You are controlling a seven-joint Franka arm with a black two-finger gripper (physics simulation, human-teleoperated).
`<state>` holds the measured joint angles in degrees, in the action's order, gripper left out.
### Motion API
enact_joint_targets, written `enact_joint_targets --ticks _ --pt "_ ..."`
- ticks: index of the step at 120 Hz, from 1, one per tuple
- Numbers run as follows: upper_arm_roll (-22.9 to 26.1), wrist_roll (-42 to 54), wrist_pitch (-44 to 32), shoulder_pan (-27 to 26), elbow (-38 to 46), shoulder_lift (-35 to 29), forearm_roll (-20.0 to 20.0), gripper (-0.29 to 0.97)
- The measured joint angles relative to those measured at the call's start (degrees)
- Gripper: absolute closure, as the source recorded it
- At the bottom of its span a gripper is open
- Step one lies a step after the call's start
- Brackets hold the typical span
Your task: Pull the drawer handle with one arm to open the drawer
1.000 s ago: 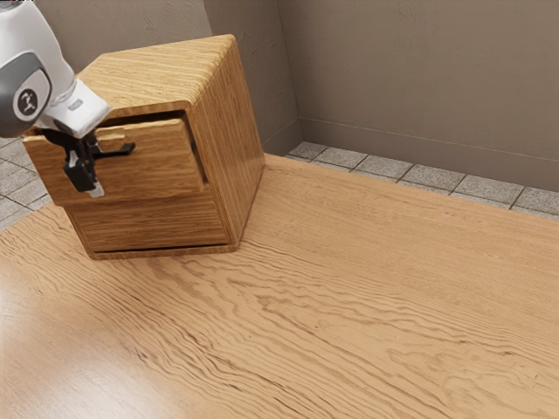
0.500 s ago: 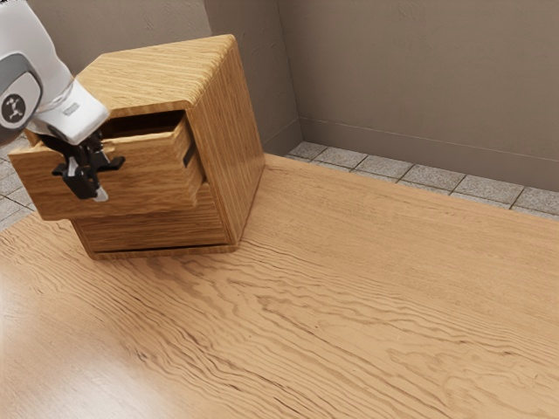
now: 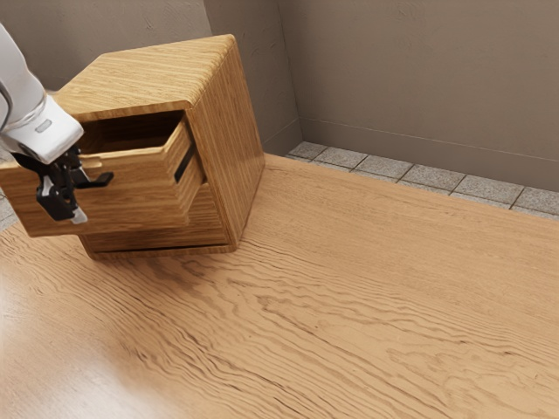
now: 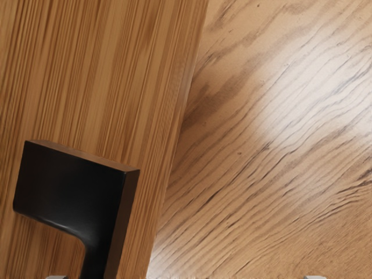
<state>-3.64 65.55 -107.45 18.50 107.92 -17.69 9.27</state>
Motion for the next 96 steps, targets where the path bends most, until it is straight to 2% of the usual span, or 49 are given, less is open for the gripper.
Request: enact_joint_targets --ticks 21,96 --pt "-0.01 0.14 0.95 0.11 2.01 -1.45 -1.11 0.11" --pt "1.71 0.26 1.69 0.54 9.86 -12.21 -3.28 0.23"
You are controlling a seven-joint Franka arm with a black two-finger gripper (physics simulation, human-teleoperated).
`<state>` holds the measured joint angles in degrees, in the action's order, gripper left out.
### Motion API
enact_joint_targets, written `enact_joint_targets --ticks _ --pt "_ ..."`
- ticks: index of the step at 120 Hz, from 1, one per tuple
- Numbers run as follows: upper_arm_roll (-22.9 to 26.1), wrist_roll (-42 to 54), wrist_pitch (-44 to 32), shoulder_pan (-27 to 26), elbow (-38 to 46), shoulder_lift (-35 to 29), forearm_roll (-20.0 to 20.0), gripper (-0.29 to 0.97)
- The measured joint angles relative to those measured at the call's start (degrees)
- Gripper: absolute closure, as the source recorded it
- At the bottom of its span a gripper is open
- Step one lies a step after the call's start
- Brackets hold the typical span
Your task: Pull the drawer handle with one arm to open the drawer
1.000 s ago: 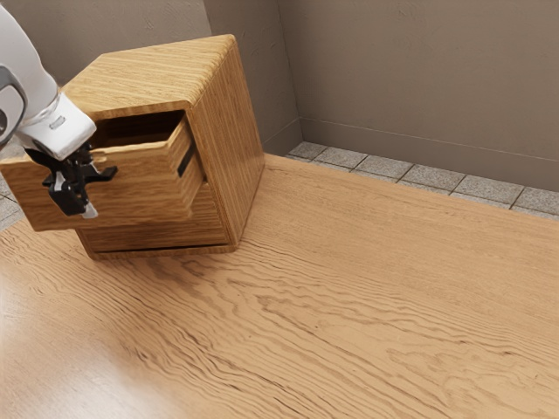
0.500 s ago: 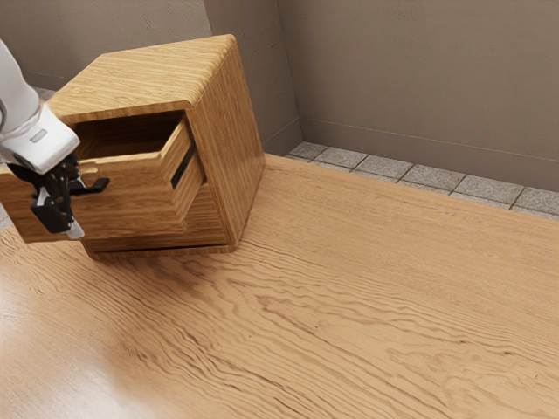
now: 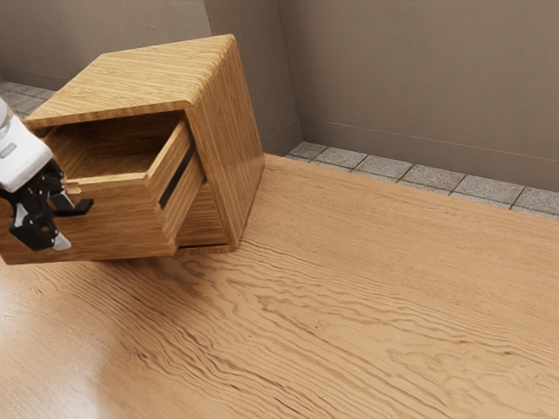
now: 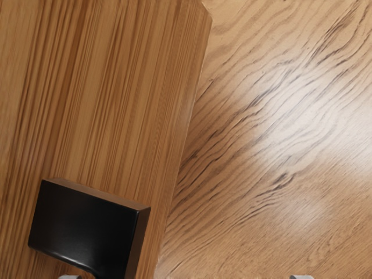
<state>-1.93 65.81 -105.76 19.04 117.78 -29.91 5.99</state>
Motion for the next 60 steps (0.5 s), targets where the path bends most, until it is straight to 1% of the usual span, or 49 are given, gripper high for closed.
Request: enact_joint_targets --ticks 10,26,34,38,42,47,60 --pt "1.74 -0.05 0.30 0.84 -0.83 -1.60 -0.04 0.20" --pt "4.36 -0.25 0.57 1.68 -5.13 -2.45 0.08 0.13" --pt "4.84 -0.78 1.16 1.57 -8.31 -2.18 -0.15 0.10" --pt "4.69 -1.30 1.74 1.04 -10.35 -0.88 -0.90 0.08" --pt "4.51 -1.97 2.58 -0.26 -12.99 1.44 -1.46 0.07" --pt "2.80 -3.15 4.45 -3.76 -18.04 5.85 -1.90 0.06" --pt "-5.04 -7.80 10.76 -15.44 -27.01 14.15 -2.61 0.03"
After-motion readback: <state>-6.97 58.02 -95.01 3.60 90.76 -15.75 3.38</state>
